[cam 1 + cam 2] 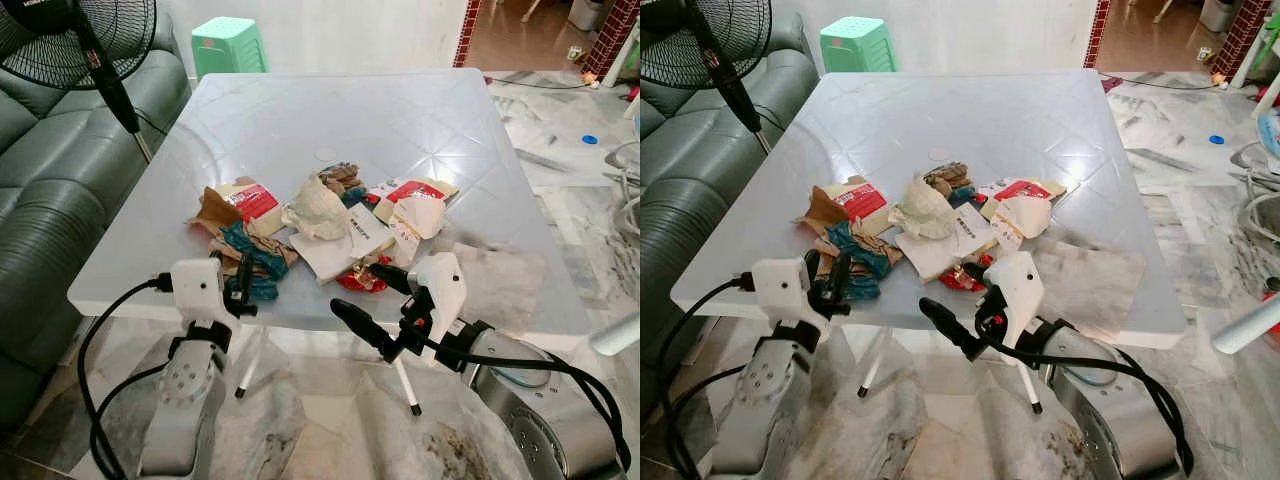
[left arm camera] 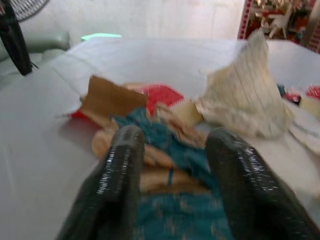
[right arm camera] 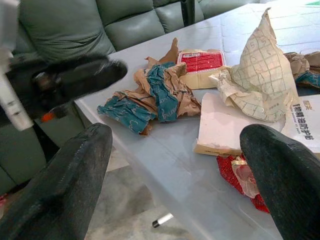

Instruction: Picking trash to rubbish bin

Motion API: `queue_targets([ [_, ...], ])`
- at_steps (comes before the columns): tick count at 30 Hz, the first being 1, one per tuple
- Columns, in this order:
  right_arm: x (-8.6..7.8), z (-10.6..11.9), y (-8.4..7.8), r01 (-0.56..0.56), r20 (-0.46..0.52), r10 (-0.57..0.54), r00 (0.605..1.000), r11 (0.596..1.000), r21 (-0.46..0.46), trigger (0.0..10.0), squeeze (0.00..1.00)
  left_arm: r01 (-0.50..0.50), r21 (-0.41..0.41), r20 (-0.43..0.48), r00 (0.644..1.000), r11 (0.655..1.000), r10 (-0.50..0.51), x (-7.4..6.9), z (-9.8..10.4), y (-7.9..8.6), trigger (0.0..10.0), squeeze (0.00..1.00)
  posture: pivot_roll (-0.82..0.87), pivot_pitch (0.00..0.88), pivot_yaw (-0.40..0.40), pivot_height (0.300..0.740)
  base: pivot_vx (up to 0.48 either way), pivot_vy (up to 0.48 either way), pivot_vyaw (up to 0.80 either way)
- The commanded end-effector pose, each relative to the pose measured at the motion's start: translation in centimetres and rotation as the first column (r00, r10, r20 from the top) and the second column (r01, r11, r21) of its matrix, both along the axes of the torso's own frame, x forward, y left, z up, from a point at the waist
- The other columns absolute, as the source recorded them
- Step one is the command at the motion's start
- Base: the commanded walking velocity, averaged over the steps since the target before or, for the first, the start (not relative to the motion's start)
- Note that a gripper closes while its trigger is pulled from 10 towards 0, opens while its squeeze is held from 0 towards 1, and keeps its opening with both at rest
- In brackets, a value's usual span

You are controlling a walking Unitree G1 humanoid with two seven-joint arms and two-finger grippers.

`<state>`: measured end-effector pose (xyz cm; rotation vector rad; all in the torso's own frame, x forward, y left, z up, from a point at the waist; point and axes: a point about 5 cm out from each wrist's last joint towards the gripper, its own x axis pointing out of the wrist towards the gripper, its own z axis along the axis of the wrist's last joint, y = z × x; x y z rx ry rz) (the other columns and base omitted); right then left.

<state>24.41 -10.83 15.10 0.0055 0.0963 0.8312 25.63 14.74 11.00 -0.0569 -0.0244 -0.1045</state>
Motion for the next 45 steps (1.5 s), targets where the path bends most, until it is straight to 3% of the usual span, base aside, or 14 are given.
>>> queue_targets([
  [1,0.0,0.2,0.3,-0.015,0.015,0.015,1.000,1.000,-0.002,10.0,0.00,0.010,0.004,-0.007,1.000,1.000,-0.010,-0.2,0.2,0.0,10.0,1.00,-0.05,0.064,0.032,0.740,0.000,0.000,0.00],
  [7,0.1,0.1,0.5,-0.025,0.018,0.025,1.000,1.000,-0.004,10.0,0.00,-0.020,-0.041,-0.066,0.998,0.999,0.017,0.6,0.1,0.1,10.0,1.00,-0.05,0.058,0.030,0.740,0.000,0.000,0.00],
  [25,-0.2,0.0,0.8,-0.053,0.002,0.053,0.999,0.999,0.006,10.0,0.00,-0.007,-0.039,-0.161,0.987,0.999,0.001,2.9,-0.3,0.1,10.0,1.00,-0.06,0.055,0.041,0.740,0.000,0.000,0.00],
  [31,-0.3,-0.1,0.8,-0.055,-0.002,0.055,0.998,0.998,0.010,10.0,0.00,-0.049,-0.109,-0.223,0.975,0.993,0.024,4.2,-0.5,-0.3,10.0,1.00,-0.07,0.054,0.043,0.740,0.000,0.000,0.00],
  [32,-0.3,-0.1,0.8,-0.055,-0.002,0.055,0.998,0.998,0.011,10.0,0.00,-0.053,-0.112,-0.235,0.972,0.992,0.025,4.4,-0.5,-0.4,10.0,0.45,-0.07,0.054,0.043,0.740,0.000,0.000,0.00],
  [33,-0.3,-0.1,0.8,-0.054,-0.002,0.054,0.999,0.998,0.011,10.0,0.00,-0.056,-0.114,-0.243,0.970,0.992,0.027,4.5,-0.6,-0.5,10.0,0.45,-0.07,0.055,0.044,0.740,0.000,0.000,0.00],
  [34,-0.2,-0.1,0.8,-0.054,-0.001,0.054,0.999,0.999,0.011,10.0,0.00,-0.057,-0.129,-0.256,0.966,0.990,0.022,4.7,-0.7,-0.6,10.0,0.00,-0.07,0.055,0.044,0.740,0.000,0.000,0.00],
  [38,-0.2,0.0,0.8,-0.047,-0.002,0.047,0.999,0.999,0.018,10.0,0.00,-0.053,-0.139,-0.274,0.962,0.989,0.013,5.0,-0.8,-0.8,10.0,0.00,-0.07,0.057,0.045,0.740,0.000,0.000,0.00],
  [45,-0.2,0.1,0.8,-0.039,-0.003,0.039,0.999,0.999,0.028,10.0,0.00,-0.053,-0.141,-0.389,0.921,0.989,-0.006,4.8,-2.4,-1.2,10.0,0.00,-0.08,0.059,0.049,0.740,0.000,0.000,0.00],
])
